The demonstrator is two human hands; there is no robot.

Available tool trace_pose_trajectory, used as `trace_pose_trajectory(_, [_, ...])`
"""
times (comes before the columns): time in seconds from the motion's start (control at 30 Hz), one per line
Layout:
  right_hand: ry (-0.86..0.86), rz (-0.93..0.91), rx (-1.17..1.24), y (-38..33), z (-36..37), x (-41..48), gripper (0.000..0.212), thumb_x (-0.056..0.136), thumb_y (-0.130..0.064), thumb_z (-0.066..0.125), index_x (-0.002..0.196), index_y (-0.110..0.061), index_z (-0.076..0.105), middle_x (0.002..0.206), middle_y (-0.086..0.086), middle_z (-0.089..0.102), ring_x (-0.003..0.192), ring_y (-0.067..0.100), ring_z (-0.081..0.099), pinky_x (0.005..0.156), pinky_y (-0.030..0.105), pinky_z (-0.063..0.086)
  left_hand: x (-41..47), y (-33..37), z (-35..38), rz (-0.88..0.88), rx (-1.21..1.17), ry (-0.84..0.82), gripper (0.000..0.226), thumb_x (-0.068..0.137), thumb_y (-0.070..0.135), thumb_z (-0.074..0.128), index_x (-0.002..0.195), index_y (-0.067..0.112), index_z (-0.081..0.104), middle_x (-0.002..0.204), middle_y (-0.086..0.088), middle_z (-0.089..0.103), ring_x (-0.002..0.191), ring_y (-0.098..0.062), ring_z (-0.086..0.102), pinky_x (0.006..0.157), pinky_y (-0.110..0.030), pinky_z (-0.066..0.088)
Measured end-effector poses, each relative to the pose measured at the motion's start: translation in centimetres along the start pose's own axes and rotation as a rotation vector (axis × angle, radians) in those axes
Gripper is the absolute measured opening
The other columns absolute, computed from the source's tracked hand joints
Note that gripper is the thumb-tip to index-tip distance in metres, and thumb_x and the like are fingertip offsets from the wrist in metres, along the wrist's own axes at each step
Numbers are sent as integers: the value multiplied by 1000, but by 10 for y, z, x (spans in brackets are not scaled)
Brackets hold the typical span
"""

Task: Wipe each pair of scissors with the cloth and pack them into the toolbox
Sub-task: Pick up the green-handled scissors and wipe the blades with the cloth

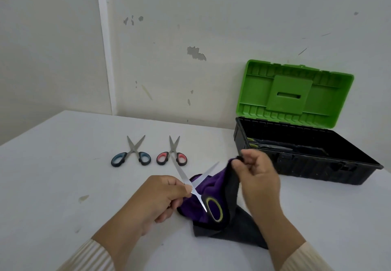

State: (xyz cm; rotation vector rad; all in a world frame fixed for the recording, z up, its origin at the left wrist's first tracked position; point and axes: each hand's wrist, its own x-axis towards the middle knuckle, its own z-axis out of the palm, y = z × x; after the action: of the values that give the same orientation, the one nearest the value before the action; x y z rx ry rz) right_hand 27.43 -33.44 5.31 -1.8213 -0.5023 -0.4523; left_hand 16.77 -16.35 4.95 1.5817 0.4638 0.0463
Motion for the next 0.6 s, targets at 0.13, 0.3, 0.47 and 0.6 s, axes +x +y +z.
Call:
trace_pose_trajectory(0.13, [-284,-335,-296,-9,31,-26,8,79,-13,61,79,-18,68,78,-3,65,78,6,53,73,12,43,-2,-1,4,18,8,7,28,85,14,65,85,-13,60,49,-6,47,33,-13,22,39,-17,15])
trace_pose_trajectory(0.3, [-183,-267,-292,-2,29,-16,8,77,-5,67,79,-12,70,79,0,63,77,6,53,71,-2,36,-3,-2,6,45,24,6,24,85,14,65,73,-6,61,48,-5,47,33,-13,22,40,-18,15])
trace_pose_trajectory(0.47, [-261,-298,-248,-6,33,-22,9,76,-3,66,75,-11,70,73,-3,61,74,-7,55,66,1,38,-4,0,8,65,42,9,32,85,13,65,55,11,55,46,-5,45,32,-13,22,40,-18,16])
trace_pose_trajectory(0.6, [-235,-221,-231,1,31,-20,10,79,-4,66,82,-12,70,79,-4,59,78,-7,53,71,-2,36,-5,-1,10,71,53,9,33,86,14,65,55,11,55,45,-4,45,32,-12,23,39,-18,17])
